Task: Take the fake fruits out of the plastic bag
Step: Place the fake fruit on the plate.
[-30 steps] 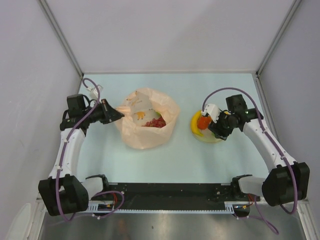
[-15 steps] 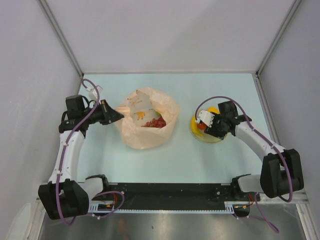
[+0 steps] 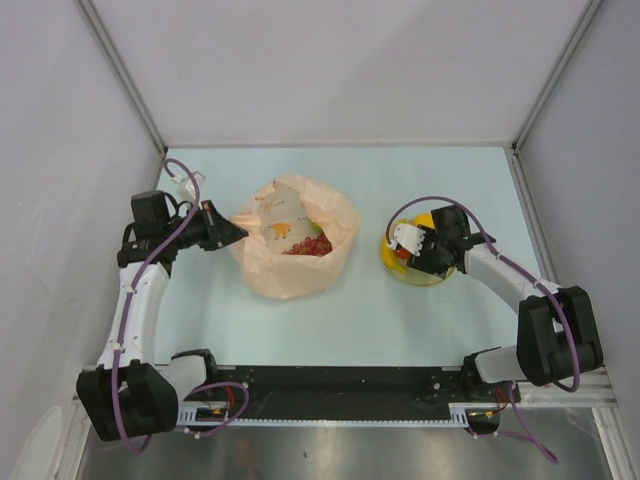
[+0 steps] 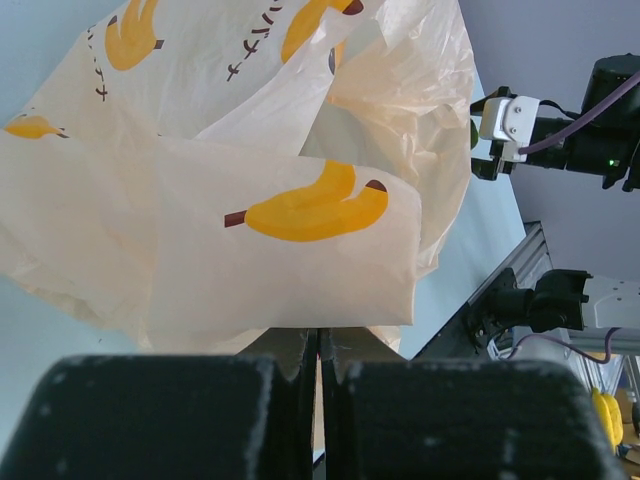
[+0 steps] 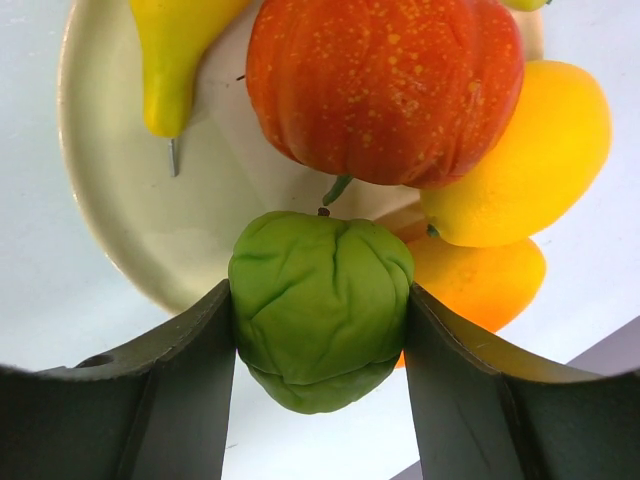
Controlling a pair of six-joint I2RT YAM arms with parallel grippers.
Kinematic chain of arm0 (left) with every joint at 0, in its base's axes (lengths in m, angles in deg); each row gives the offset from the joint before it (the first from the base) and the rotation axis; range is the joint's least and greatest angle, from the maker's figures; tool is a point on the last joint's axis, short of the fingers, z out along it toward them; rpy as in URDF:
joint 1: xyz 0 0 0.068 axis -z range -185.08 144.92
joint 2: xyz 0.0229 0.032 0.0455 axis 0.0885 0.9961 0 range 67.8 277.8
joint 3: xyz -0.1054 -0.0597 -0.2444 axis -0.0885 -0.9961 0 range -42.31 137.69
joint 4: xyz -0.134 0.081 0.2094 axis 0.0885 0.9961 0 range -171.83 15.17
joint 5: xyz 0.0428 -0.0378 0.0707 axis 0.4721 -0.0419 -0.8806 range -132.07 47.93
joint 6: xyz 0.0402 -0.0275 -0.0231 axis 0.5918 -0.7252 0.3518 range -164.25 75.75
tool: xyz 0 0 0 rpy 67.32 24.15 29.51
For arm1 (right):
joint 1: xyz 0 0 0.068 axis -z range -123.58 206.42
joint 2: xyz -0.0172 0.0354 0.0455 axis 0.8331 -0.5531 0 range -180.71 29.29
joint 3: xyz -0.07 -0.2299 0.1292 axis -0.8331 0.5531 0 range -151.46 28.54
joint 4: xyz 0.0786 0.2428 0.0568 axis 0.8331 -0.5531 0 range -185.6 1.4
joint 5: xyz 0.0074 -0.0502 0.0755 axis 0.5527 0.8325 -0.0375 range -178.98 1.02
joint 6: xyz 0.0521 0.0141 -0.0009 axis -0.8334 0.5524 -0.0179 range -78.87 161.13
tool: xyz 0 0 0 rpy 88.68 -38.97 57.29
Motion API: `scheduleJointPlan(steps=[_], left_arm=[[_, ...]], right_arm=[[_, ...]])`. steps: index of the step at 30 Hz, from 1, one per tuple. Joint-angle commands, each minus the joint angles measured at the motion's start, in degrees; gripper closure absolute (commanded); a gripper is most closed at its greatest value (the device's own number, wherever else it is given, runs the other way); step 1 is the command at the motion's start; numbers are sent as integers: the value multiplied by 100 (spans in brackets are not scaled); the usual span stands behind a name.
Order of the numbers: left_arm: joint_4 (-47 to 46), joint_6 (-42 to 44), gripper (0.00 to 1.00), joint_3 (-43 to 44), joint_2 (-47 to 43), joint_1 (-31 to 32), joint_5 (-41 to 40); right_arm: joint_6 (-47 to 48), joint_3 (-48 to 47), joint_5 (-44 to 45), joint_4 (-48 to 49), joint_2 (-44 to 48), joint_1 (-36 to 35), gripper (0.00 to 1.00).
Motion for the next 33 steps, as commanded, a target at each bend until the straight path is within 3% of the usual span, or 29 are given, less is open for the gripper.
scheduleJointPlan(steps=[1, 7, 8, 9, 15, 20, 24, 26, 33], left_arm=[[-104, 98, 100, 45, -41, 30, 85], [-165, 36, 100, 27, -24, 38, 173], [-183, 19, 100, 18, -32, 38, 182], [-183, 1, 100, 10, -32, 38, 208], [-236, -17, 100, -52, -59, 30, 252], [-236, -26, 100, -122, -173, 38, 270], [-262, -69, 100, -228, -243, 38, 323], [-297, -104, 100, -280, -278, 38, 349], [-482, -280, 100, -307, -331, 47, 375]], right_arm=[[71, 38, 137, 247, -3, -9, 38], [45, 108, 207, 212, 85, -9, 29], [27, 99, 233, 220, 102, -18, 17], [1, 99, 251, 220, 146, -27, 13], [71, 73, 278, -42, 523, -246, 10], [378, -15, 216, -482, 1358, -510, 7], [581, -636, -529, -1088, 2000, -519, 3], [215, -945, -1075, -854, 2114, -624, 1], [-1516, -1992, -1146, 1158, 1256, -2705, 4]])
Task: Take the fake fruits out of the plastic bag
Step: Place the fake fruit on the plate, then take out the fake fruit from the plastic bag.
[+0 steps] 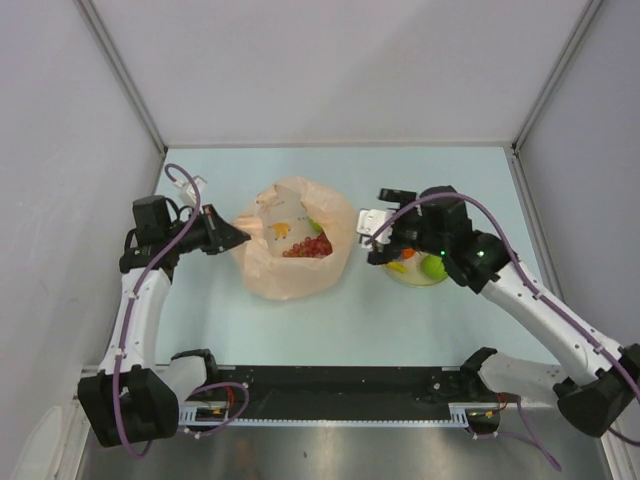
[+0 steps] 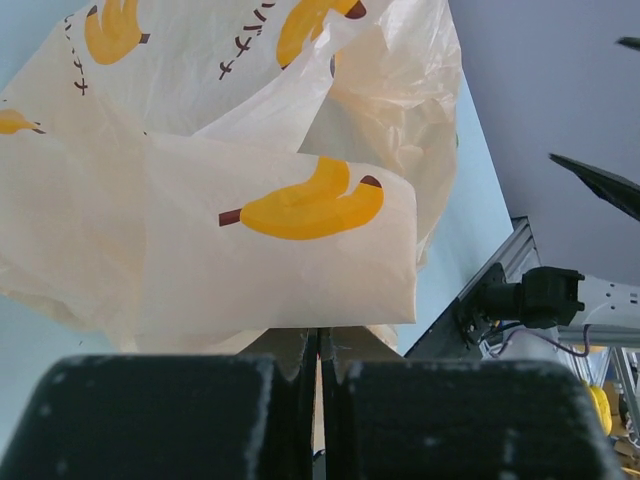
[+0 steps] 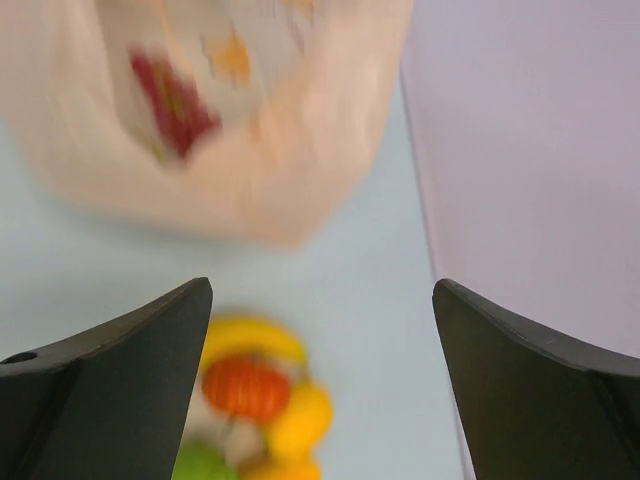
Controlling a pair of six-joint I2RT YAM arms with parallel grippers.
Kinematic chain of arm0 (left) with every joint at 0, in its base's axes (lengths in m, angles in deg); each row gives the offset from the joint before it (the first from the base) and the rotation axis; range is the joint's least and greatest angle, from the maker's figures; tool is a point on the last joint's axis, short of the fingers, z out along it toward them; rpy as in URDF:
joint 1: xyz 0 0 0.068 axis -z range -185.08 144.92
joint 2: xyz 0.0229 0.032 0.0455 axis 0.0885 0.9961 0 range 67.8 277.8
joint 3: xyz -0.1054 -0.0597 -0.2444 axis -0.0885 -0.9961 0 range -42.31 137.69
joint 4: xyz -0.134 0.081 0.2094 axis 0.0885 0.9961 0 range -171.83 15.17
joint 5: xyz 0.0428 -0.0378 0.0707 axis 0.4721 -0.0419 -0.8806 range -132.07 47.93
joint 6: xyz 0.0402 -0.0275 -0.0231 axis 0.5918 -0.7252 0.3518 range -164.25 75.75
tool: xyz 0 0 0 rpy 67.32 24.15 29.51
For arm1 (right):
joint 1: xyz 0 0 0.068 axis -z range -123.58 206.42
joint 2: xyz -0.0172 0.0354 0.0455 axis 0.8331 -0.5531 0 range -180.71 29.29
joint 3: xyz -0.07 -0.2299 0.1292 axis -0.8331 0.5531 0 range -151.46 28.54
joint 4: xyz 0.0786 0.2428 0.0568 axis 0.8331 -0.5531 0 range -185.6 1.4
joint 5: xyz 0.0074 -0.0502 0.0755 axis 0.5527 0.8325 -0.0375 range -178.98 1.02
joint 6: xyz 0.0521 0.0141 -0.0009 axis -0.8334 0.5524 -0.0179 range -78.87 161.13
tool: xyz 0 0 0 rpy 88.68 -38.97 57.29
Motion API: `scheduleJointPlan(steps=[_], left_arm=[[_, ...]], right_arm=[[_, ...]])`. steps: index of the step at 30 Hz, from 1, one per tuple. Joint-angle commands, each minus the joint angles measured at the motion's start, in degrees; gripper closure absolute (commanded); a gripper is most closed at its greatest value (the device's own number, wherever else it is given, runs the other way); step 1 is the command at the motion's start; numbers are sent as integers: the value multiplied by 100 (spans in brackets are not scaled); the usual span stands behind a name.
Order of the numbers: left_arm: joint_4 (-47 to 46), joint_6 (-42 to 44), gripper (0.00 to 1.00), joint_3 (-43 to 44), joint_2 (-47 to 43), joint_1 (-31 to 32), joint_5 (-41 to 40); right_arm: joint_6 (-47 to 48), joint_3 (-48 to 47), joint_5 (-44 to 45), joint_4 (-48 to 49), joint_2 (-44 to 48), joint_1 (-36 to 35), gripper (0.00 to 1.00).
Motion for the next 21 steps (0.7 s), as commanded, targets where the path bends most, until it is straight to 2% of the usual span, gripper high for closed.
scheduleJointPlan(steps=[1, 3, 4, 7, 8, 11, 14, 15, 17, 20, 21], left_arm=[[-272, -127, 100, -25, -176, 27, 203], [-298, -145, 100, -34, -237, 27, 194], [-290, -154, 100, -34, -264, 36, 194], [-71, -5, 100, 114, -281, 71, 247], [43, 83, 100, 177, -281, 89, 247], [448, 250, 100, 318, -474, 106, 273], [650, 189, 100, 204, -904, 133, 203], [703, 154, 100, 169, -1001, 141, 159], [852, 162, 100, 98, -1221, 142, 106], [1054, 338, 100, 107, -1379, 150, 80], [1090, 364, 99, 150, -1424, 142, 88]], right_arm=[[-1298, -513, -507, 1640, -654, -1171, 9], [-1797, -635, -832, 2195, -1197, -1385, 17], [-1949, -671, -1034, 2319, -1426, -1586, 26], [-2676, -689, -1168, 3029, -2233, -1825, 42], [-2862, -689, -1116, 3502, -2411, -1921, 44], [-3548, -724, -581, 4460, -3132, -1966, 47], [-4214, -776, 752, 5287, -3669, -1844, 53], [-4470, -846, 1514, 5421, -3774, -1773, 57], [-5136, -961, 1697, 5170, -4038, -1519, 58], [-5133, -900, 1505, 4460, -4092, -1509, 54], [-5132, -813, 1130, 4264, -4031, -1587, 55]])
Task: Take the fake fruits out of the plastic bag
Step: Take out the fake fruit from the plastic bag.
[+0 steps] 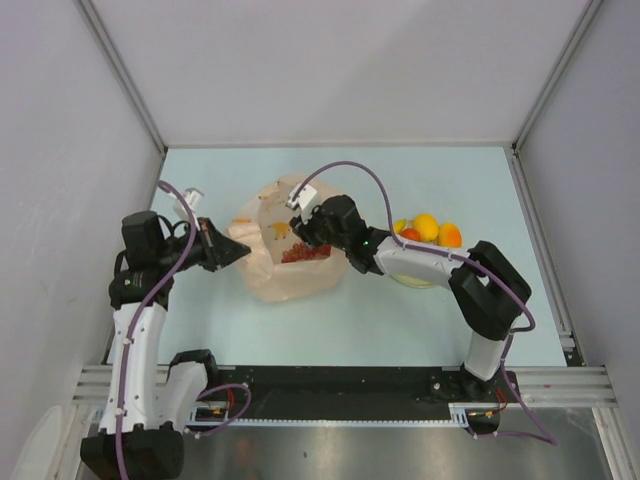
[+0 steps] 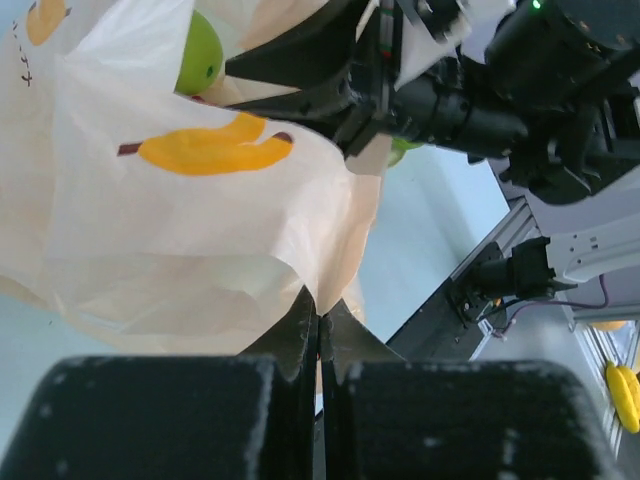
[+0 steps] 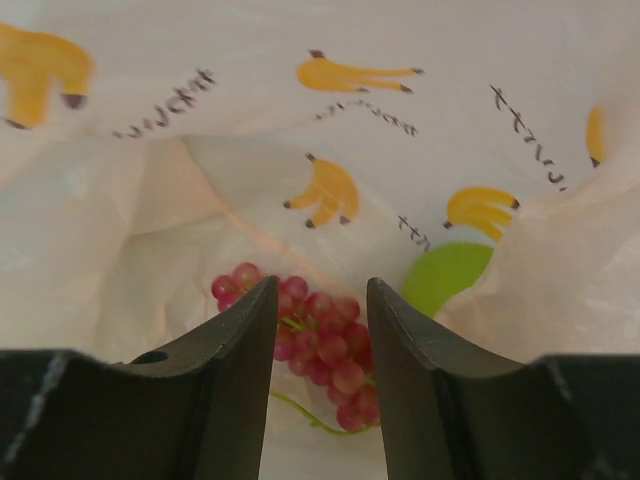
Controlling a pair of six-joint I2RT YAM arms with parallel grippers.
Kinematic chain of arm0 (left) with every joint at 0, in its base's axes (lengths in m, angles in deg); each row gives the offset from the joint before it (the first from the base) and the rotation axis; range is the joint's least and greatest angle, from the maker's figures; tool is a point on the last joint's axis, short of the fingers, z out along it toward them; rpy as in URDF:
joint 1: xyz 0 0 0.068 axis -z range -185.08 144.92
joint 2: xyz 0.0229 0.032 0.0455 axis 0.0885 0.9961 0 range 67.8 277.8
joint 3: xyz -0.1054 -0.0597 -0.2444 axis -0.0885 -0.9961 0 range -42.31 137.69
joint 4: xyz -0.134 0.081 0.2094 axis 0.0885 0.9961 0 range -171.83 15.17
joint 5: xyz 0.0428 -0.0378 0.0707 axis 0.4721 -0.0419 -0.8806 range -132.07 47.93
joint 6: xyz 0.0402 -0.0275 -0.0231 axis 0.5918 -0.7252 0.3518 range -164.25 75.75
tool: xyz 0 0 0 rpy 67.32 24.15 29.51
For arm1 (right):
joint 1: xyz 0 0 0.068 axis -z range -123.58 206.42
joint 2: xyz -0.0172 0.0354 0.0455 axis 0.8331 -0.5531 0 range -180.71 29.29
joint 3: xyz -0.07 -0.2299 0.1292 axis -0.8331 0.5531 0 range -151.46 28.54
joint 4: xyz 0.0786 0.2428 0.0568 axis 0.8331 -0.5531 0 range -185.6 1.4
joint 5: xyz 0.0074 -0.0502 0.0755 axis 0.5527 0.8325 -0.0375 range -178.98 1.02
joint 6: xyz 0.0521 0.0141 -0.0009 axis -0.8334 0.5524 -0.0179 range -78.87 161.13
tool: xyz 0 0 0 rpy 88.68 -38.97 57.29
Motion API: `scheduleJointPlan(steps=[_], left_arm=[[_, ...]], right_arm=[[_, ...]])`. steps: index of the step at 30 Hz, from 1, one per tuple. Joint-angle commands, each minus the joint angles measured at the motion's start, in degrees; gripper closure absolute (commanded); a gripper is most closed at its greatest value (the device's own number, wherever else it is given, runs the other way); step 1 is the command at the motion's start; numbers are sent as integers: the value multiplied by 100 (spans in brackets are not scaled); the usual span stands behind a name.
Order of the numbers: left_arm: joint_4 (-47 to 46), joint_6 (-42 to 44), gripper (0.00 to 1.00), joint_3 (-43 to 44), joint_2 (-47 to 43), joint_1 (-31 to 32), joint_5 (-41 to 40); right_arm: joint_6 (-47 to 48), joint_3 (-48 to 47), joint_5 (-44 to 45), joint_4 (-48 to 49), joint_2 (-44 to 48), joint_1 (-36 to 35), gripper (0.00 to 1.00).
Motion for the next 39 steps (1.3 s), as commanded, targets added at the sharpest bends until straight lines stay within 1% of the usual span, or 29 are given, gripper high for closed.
scheduleJointPlan(steps=[1, 2, 3, 4, 6, 10, 11, 12, 14, 15, 17, 18, 20, 21, 23, 27, 35, 39], left_arm=[[338, 282, 100, 151, -198, 39, 64], [364, 334, 99, 177, -215, 30, 56], [365, 352, 100, 221, -216, 30, 47], [356, 361, 100, 230, -224, 30, 38], [303, 352, 100, 213, -198, 39, 64], [189, 370, 100, 169, -137, 144, 91], [154, 422, 100, 169, -119, 188, 65], [154, 449, 100, 169, -110, 232, 38], [136, 501, 100, 169, -84, 320, 12], [145, 528, 100, 169, -75, 346, 38], [180, 624, 100, 169, -49, 355, 134], [189, 651, 100, 177, -49, 364, 170], [259, 695, 100, 212, -14, 373, 170], [277, 721, 100, 239, 13, 364, 179], [312, 748, 100, 248, 65, 373, 179], [303, 748, 100, 230, 145, 373, 223], [294, 792, 100, 186, 338, 408, 249], [329, 818, 100, 212, 435, 452, 232]], right_arm=[[-723, 103, -34, -333, 161, -12, 55], [-758, 271, -183, -570, 388, -65, 55], [-689, 446, -281, -590, 504, -230, 54], [-619, 866, -247, -503, 653, -293, 53], [-591, 1132, -37, -380, 960, -390, 51], [-627, 1178, 446, 50, 927, -215, 44], [-583, 1056, 517, 251, 849, -162, 43], [-548, 976, 623, 323, 752, -83, 37], [-504, 652, 763, 429, 418, 154, 33], [-495, 546, 790, 455, 321, 242, 29], [-416, 387, 1026, 578, 22, 452, 24], [-390, 256, 1089, 622, -65, 514, 17], [-302, 150, 1098, 710, -276, 707, 12], [-267, 71, 1116, 728, -338, 761, 6], [-144, -17, 1125, 737, -567, 857, 1], [-178, -193, 940, 719, -909, 937, 0], [-267, -852, 738, 851, -1542, 928, 0], [-599, -1291, 325, 615, -1937, 1059, 0]])
